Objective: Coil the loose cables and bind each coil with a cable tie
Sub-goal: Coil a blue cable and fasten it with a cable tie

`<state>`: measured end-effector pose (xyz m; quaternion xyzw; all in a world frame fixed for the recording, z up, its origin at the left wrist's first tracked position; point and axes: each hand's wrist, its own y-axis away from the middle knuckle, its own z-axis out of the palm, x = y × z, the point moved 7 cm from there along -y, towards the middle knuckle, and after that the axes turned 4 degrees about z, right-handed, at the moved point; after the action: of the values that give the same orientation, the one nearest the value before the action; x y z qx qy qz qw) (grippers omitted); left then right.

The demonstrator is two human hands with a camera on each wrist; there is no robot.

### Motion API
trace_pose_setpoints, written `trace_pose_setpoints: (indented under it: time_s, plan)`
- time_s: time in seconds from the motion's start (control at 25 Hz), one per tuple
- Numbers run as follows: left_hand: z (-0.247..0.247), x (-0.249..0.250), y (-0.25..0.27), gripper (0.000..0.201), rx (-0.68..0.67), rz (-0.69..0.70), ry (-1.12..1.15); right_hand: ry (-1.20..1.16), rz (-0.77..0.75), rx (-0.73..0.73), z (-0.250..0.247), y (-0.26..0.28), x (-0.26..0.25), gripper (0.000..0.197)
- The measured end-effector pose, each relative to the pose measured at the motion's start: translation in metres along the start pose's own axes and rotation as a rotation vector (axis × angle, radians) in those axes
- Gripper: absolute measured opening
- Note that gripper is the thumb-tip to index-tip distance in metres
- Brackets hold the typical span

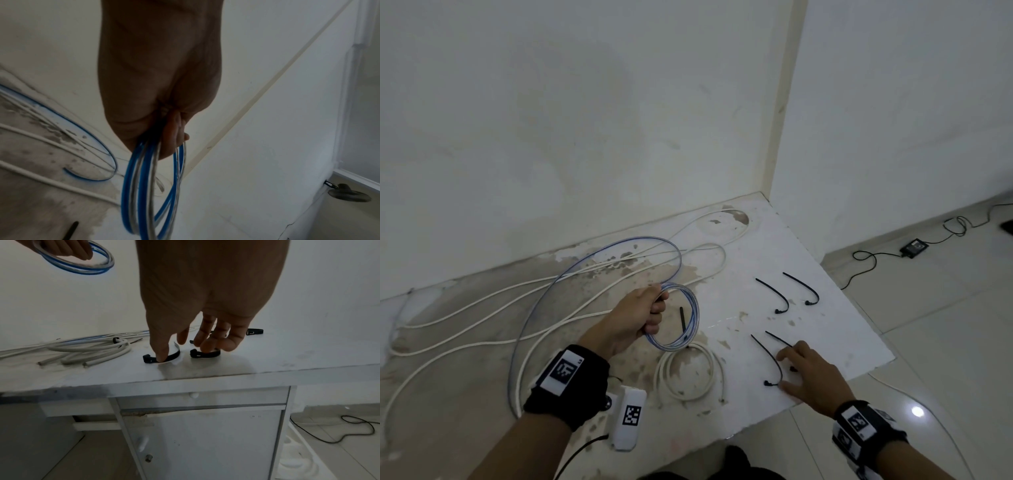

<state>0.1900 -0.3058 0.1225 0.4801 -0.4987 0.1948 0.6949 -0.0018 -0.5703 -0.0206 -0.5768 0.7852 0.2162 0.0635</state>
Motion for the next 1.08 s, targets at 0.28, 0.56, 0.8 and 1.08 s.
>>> trace_pose_setpoints:
  time_s: [0.28,0.56,0.8,1.08]
  plan:
    - [-0.008,-0.008,0.008,0.034,0.032,-0.040,0.112,0.070,-0.182,-0.057,0.018,0.001,-0.032,0.012]
    - [-0.019,0.011,0.018,0.036,0.055,0.106,0.047,-0.722,-0.220,0.069,-0.108,-0.007,-0.126,0.009]
    - [-0.019,0.047,0.033,0.038,0.072,0.325,-0.060,-1.049,-0.346,-0.223,-0.173,-0.002,-0.207,0.011]
    - [-0.011,0.067,0.048,0.039,0.002,0.423,-0.106,-1.105,-0.444,-0.064,-0.173,-0.023,-0.251,0.009]
